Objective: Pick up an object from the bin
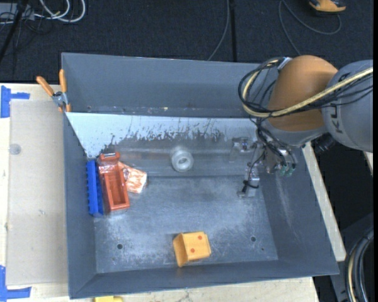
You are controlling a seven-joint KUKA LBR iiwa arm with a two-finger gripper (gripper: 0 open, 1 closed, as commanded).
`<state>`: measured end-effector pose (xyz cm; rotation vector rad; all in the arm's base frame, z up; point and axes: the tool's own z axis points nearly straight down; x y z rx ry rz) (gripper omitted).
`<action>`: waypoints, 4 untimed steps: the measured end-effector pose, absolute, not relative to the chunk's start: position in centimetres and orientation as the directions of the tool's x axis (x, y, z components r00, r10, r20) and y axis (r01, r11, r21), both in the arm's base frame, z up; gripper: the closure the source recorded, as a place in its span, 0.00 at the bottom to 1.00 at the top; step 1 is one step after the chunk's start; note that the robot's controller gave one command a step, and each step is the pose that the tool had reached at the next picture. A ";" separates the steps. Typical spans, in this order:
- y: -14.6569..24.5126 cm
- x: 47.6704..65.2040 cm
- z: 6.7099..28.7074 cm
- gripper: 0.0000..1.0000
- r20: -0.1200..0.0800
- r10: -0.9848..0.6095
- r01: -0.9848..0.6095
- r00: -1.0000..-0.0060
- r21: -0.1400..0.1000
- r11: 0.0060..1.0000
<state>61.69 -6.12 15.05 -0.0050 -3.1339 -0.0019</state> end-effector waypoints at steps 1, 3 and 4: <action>-6.1 61.8 15.5 0.00 0.001 0.002 0.002 -1.000 0.000 1.000; 0.2 59.8 12.1 0.00 0.006 -0.124 -0.124 -0.992 0.001 0.992; 2.8 58.7 10.8 0.00 -0.002 -0.210 -0.210 -0.978 0.004 0.978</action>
Offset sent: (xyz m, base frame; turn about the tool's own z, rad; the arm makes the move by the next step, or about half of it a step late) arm -0.0022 0.0384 -0.0788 -0.2357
